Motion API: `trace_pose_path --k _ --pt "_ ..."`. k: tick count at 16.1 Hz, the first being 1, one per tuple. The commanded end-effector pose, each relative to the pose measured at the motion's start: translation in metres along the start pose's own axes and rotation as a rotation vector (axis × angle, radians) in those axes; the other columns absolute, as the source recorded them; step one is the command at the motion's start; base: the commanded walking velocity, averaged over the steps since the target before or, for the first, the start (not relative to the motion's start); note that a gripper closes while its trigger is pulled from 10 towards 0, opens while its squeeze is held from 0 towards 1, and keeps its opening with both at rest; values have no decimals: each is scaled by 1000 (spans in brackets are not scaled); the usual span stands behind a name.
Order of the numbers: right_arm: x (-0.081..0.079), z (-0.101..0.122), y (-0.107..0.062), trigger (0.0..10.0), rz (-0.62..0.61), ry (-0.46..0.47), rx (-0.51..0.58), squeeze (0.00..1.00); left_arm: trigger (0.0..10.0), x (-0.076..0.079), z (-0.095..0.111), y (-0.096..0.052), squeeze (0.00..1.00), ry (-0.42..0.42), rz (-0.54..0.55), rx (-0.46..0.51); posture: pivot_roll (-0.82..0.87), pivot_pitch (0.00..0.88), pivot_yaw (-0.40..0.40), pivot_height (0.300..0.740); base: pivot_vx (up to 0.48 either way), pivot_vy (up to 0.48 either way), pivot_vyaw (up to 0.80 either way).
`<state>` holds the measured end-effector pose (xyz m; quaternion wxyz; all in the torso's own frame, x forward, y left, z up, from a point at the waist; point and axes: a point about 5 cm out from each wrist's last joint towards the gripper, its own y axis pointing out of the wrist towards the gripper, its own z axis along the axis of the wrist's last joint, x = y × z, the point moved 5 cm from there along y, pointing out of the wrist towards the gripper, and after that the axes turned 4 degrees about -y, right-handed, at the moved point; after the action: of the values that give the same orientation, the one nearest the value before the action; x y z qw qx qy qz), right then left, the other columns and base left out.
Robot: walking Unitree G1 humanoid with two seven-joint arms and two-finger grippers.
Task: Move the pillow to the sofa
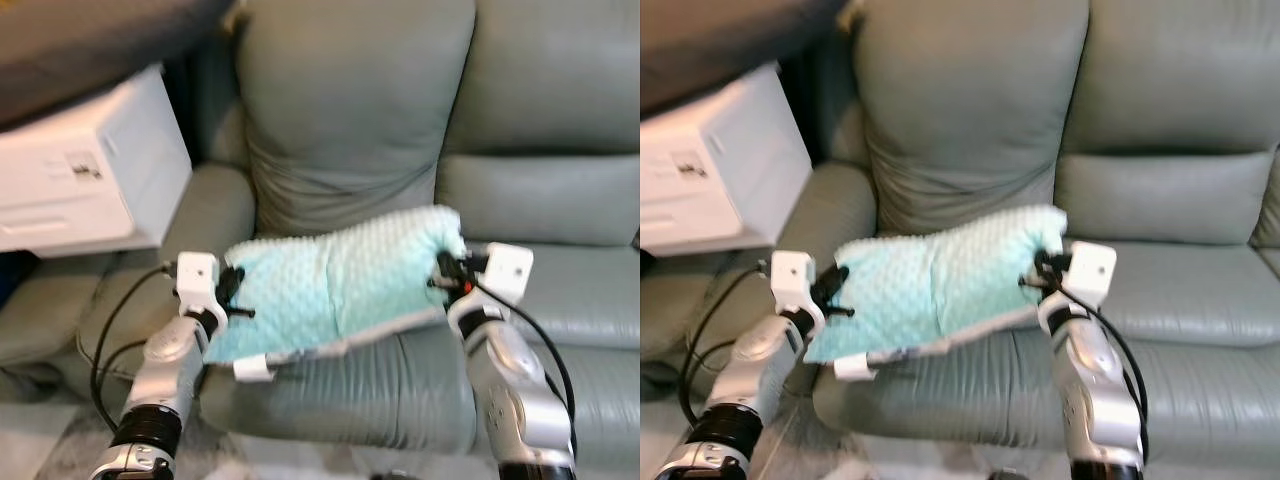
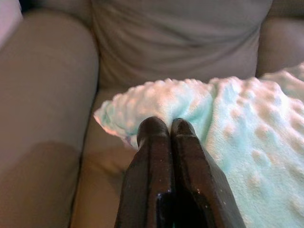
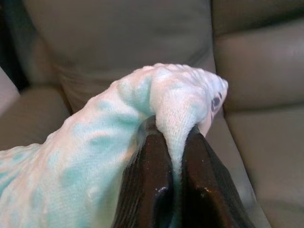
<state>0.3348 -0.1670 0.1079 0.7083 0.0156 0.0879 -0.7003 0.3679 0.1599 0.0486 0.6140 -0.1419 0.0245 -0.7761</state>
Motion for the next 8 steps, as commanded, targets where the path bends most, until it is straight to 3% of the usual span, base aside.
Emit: trace_pose_path --k 1,4,8 --pt "2 2 -1 10000 -1 -10 6 0 10000 1 6 4 0 35 -5 11 -211 242 54 740 0 0 0" --pt "8 10 -3 10000 -4 -155 66 0 10000 16 20 24 0 30 -42 39 -272 338 57 740 0 0 0" --pt "4 27 0 10000 10 -188 140 0 10000 41 46 42 0 50 -75 98 -346 403 56 740 0 0 0"
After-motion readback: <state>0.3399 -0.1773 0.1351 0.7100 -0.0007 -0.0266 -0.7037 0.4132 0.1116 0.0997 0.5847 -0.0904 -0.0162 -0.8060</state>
